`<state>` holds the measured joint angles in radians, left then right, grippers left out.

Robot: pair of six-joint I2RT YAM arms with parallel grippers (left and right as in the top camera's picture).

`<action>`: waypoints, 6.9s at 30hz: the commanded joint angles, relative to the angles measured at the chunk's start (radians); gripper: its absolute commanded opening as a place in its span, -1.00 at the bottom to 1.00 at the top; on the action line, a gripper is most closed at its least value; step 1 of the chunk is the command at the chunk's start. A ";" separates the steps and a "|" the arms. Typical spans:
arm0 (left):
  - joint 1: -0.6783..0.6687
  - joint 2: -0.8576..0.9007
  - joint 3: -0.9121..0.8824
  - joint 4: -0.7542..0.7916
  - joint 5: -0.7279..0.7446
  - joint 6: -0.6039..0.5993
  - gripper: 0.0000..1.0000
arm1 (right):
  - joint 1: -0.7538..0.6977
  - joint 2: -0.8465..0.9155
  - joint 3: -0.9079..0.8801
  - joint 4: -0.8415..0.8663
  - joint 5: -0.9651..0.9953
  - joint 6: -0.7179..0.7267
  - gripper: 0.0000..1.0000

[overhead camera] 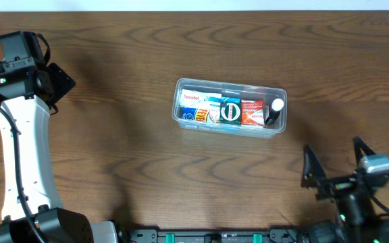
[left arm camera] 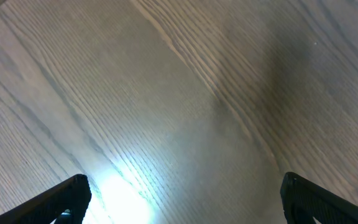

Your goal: Pack container

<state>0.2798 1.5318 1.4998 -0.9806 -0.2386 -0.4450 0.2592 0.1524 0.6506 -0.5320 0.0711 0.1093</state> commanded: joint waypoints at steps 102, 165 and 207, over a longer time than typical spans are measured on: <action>-0.201 -1.035 -1.246 0.793 0.061 0.026 0.96 | -0.155 -0.146 -0.645 0.460 -0.101 -0.148 0.99; -0.359 -1.528 -1.464 0.848 0.146 0.564 0.96 | -0.155 -0.146 -0.645 0.460 -0.102 -0.148 0.98; -0.359 -1.528 -1.464 0.848 0.146 0.564 0.96 | -0.155 -0.146 -0.645 0.460 -0.102 -0.148 0.98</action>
<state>-0.0750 0.0109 0.0639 -0.1158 -0.1074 0.1062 0.1162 0.0120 0.0078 -0.0681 -0.0277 -0.0235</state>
